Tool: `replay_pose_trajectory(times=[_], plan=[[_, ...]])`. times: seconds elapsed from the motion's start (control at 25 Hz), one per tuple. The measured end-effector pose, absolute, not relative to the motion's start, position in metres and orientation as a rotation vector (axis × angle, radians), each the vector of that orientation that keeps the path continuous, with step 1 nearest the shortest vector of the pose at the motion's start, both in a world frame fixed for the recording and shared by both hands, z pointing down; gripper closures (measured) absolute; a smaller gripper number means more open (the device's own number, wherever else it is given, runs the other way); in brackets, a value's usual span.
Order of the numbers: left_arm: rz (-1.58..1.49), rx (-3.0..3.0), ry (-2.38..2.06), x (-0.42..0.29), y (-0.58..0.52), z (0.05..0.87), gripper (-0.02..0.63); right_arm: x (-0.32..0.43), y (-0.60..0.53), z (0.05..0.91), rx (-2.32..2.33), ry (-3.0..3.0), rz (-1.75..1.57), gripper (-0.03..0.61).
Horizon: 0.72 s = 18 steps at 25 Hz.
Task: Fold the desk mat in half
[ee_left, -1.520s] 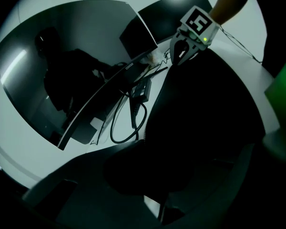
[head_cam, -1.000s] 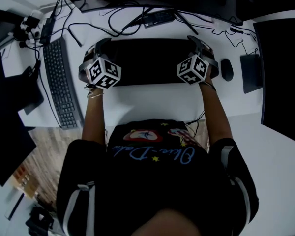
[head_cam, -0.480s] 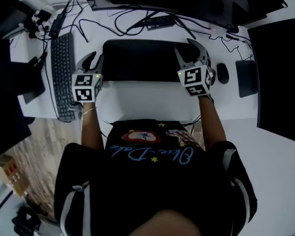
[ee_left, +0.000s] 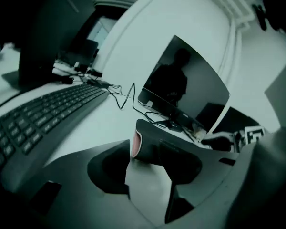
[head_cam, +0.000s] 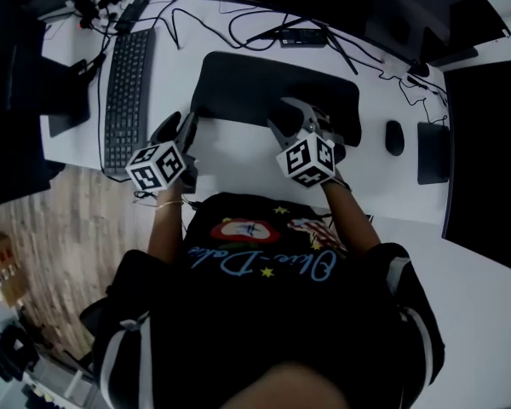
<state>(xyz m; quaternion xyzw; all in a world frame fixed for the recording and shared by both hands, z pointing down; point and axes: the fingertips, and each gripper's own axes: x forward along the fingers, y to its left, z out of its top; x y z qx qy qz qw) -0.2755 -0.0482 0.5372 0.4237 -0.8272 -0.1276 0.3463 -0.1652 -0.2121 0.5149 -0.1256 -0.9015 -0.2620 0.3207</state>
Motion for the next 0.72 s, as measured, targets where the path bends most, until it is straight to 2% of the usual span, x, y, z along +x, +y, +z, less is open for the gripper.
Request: replay_pose_trajectory(times=[0.16, 0.32, 0.48, 0.72], plan=[[-0.732, 0.984, -2.022, -0.268, -0.054, 0.54, 0.416, -0.162, -0.188, 0.532, -0.422, -2.325, -0.696, 0.402], [-0.967, 0.861, -1.899, -0.265, -0.061, 0.551, 0.39, -0.162, -0.18, 0.546, -0.447, -2.291, -0.656, 0.401], [-1.074, 0.758, -1.812, -0.265, -0.063, 0.567, 0.358, -0.159, -0.177, 0.553, -0.465, -2.267, -0.642, 0.402], [-1.104, 0.658, -1.806, -0.281, -0.069, 0.576, 0.358, -0.158, -0.175, 0.562, -0.507, -2.219, -0.656, 0.401]])
